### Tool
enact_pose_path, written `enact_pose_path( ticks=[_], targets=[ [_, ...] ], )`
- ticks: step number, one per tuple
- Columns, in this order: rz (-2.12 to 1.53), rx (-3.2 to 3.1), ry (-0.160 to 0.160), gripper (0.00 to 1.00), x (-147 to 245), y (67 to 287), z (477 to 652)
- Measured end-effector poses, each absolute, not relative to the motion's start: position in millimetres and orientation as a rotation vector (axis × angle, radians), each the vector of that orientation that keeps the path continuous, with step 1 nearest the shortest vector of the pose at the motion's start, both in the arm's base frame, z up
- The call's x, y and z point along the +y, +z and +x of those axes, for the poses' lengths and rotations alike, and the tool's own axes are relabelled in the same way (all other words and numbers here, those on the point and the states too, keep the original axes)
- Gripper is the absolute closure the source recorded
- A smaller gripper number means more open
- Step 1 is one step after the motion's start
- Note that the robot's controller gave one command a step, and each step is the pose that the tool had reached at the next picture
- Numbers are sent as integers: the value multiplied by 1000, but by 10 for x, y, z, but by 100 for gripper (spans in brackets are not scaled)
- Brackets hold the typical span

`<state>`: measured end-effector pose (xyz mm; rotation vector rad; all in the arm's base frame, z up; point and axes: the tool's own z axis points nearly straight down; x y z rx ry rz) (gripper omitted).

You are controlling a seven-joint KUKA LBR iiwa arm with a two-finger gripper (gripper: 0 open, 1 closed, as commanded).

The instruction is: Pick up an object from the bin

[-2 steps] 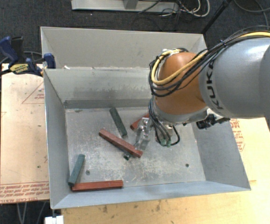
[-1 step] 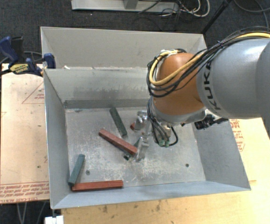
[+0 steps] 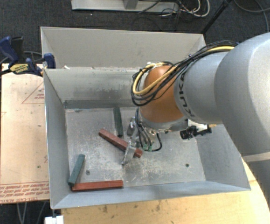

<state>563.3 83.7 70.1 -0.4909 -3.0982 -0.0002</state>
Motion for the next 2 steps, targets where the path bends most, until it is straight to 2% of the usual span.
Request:
enact_pose_path(
  ticks=[1, 2],
  targets=[
    [-494, -3102, -3, 100, 835, 733, 5647],
    [177, -3147, -2, 100, 796, 2605, 5829]
  ],
)
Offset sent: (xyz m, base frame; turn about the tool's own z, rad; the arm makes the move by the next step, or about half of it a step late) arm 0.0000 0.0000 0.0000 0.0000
